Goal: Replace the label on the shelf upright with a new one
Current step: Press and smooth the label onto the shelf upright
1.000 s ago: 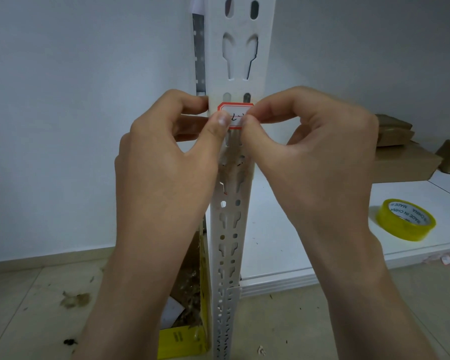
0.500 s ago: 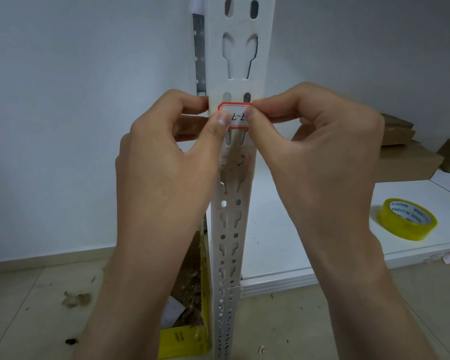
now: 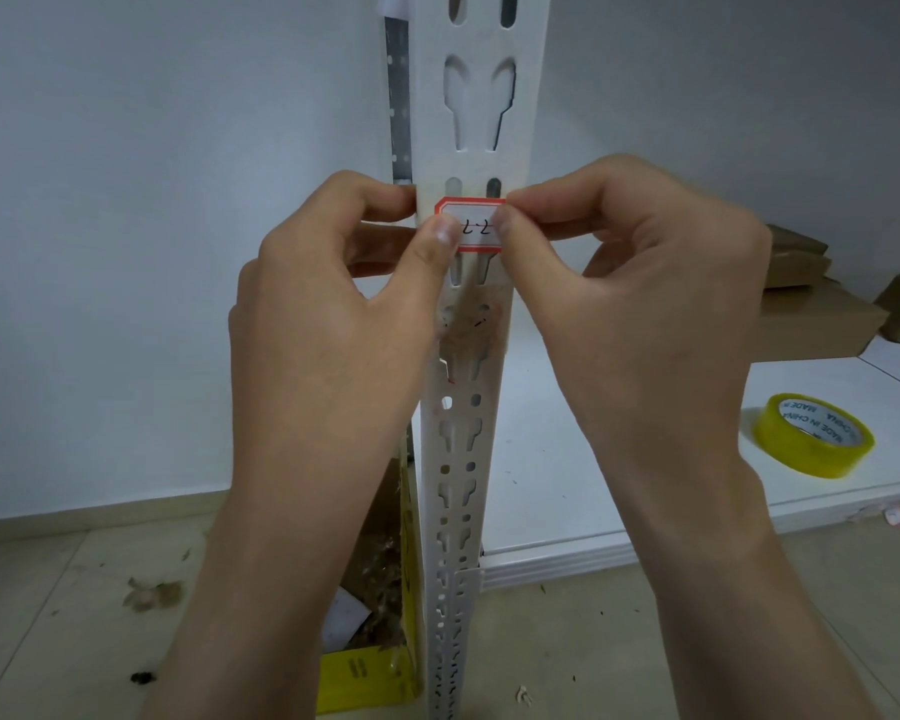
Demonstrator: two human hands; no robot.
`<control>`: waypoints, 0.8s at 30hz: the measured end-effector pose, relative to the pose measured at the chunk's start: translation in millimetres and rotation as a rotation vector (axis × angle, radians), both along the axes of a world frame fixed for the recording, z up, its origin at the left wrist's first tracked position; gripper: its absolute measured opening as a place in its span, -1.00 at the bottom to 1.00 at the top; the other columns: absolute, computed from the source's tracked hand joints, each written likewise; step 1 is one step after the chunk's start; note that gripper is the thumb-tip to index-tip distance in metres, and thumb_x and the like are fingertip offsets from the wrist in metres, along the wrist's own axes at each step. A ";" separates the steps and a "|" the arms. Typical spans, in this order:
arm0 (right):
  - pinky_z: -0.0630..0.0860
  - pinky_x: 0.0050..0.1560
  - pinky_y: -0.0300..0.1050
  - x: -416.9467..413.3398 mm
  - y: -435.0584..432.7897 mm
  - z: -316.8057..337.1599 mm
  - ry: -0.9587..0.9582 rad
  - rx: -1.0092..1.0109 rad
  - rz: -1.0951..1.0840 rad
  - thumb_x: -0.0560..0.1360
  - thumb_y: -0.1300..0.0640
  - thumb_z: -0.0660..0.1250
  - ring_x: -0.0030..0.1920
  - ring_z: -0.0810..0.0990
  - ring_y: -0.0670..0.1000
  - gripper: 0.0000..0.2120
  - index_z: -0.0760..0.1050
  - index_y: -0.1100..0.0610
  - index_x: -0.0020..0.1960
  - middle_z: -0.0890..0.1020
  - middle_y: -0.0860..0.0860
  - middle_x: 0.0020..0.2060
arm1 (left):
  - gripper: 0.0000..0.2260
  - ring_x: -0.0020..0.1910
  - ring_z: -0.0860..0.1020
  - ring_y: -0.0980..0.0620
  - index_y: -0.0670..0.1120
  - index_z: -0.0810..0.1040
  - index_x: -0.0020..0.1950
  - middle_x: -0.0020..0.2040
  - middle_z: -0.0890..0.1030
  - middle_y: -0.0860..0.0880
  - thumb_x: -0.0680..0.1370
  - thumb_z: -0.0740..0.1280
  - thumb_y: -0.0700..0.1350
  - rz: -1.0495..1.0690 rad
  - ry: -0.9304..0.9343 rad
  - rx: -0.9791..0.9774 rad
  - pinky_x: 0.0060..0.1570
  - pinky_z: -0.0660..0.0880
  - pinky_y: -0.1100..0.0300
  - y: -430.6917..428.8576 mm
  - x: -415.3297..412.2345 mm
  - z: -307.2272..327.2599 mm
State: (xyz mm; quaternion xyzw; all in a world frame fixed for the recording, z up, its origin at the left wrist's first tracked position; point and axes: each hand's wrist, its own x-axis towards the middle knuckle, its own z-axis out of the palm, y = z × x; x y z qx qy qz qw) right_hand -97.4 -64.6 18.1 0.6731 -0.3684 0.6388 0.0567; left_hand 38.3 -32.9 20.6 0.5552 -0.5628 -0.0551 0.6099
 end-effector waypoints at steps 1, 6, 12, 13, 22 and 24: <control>0.39 -0.21 -0.55 0.4 -0.3 0.3 0.000 0.011 0.006 0.53 0.06 0.48 -0.37 0.48 -0.33 -0.93 0.69 0.05 -0.04 0.65 -0.22 -0.20 | -0.84 0.00 0.63 0.32 0.18 0.58 0.11 -0.07 0.66 0.28 0.56 0.35 0.15 0.002 -0.001 0.001 0.13 0.59 0.10 -0.1 0.1 -0.1; 0.41 -0.24 -0.50 0.8 1.3 0.6 -0.078 0.041 0.045 0.52 0.11 0.49 -0.35 0.56 -0.26 -0.95 0.63 0.05 -0.11 0.64 -0.22 -0.26 | -0.86 0.00 0.63 0.32 0.20 0.56 0.10 -0.06 0.64 0.30 0.57 0.35 0.15 0.005 -0.016 0.007 0.12 0.59 0.10 -0.4 -0.1 0.3; 0.42 -0.23 -0.51 1.1 1.8 1.4 -0.060 0.056 0.025 0.52 0.06 0.48 -0.31 0.59 -0.26 -0.95 0.68 0.03 -0.07 0.64 -0.24 -0.24 | -0.83 0.01 0.63 0.29 0.17 0.57 0.12 -0.04 0.65 0.28 0.57 0.35 0.15 0.006 -0.011 0.016 0.13 0.58 0.12 0.1 -1.2 0.9; 0.41 -0.24 -0.52 1.2 1.8 1.3 -0.057 0.050 0.017 0.52 0.05 0.48 -0.35 0.56 -0.28 -0.94 0.69 0.02 -0.06 0.64 -0.24 -0.24 | -0.83 0.02 0.63 0.29 0.16 0.57 0.13 -0.03 0.65 0.27 0.57 0.35 0.15 0.006 -0.011 0.018 0.13 0.58 0.13 0.2 -1.0 1.0; 0.39 -0.27 -0.55 3.2 1.4 1.6 -0.030 0.033 -0.052 0.52 -0.02 0.47 -0.44 0.46 -0.32 -0.92 0.70 -0.04 -0.06 0.66 -0.25 -0.24 | -0.83 0.02 0.64 0.29 0.17 0.59 0.14 -0.03 0.67 0.26 0.57 0.35 0.14 0.007 0.006 0.006 0.14 0.59 0.07 0.7 -2.0 0.3; 0.37 -0.27 -0.54 3.0 1.5 2.5 -0.032 0.049 -0.052 0.51 -0.03 0.47 -0.44 0.47 -0.32 -0.93 0.70 -0.06 -0.08 0.65 -0.26 -0.26 | -0.82 0.02 0.64 0.28 0.16 0.59 0.14 -0.02 0.67 0.26 0.57 0.35 0.14 0.009 0.007 0.005 0.14 0.59 0.06 0.3 -2.2 -0.1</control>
